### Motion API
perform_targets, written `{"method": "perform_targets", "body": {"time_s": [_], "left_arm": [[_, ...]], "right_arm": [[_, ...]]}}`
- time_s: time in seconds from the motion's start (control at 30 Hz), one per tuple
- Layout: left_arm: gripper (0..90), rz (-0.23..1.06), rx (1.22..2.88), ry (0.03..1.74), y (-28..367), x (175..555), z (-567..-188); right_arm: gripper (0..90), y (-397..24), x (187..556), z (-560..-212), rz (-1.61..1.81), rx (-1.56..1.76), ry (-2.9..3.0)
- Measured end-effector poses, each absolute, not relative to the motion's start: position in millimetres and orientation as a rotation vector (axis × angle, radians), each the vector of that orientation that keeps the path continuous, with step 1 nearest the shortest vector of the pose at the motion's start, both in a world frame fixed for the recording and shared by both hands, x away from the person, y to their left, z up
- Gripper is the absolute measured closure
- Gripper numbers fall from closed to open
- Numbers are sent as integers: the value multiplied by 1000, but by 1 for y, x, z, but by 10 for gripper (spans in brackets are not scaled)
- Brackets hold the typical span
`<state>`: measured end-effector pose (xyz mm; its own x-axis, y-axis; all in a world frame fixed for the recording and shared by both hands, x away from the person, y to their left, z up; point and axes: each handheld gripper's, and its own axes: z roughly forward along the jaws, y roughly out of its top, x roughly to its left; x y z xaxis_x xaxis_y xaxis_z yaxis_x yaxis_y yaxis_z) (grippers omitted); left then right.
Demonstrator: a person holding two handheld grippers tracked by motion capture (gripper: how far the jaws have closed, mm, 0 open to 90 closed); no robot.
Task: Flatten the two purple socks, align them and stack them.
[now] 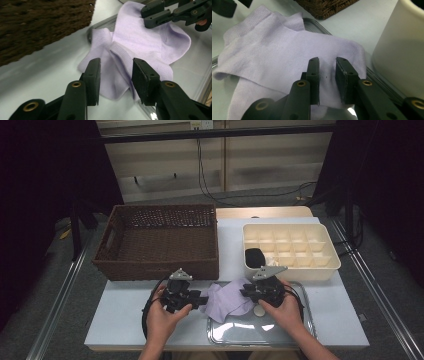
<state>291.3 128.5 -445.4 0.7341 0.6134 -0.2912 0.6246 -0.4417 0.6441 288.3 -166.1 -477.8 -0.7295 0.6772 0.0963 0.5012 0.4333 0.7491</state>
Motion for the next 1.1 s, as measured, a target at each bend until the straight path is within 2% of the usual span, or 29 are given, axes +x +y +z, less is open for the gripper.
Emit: {"method": "perform_targets", "body": {"time_s": [0.17, 0.23, 0.3, 0.4, 0.8, 1.1], "left_arm": [[596, -50, 2185, 923, 119, 292, -451], [694, -74, 2206, 926, 115, 291, -456], [746, -76, 2221, 922, 113, 290, -458], [824, -90, 2225, 929, 112, 291, -458], [846, -86, 2170, 922, 121, 297, -431], [843, -45, 2135, 956, 134, 312, -426]], "right_arm": [[768, -165, 288, -478, 1179, 1034, 2462], [818, -164, 287, -478, 1182, 1036, 2468], [861, -163, 286, -478, 1184, 1034, 2476], [878, -162, 286, -478, 1180, 1037, 2478], [892, -162, 283, -472, 1227, 1036, 2485], [892, -159, 272, -458, 1279, 1011, 2468]]}}
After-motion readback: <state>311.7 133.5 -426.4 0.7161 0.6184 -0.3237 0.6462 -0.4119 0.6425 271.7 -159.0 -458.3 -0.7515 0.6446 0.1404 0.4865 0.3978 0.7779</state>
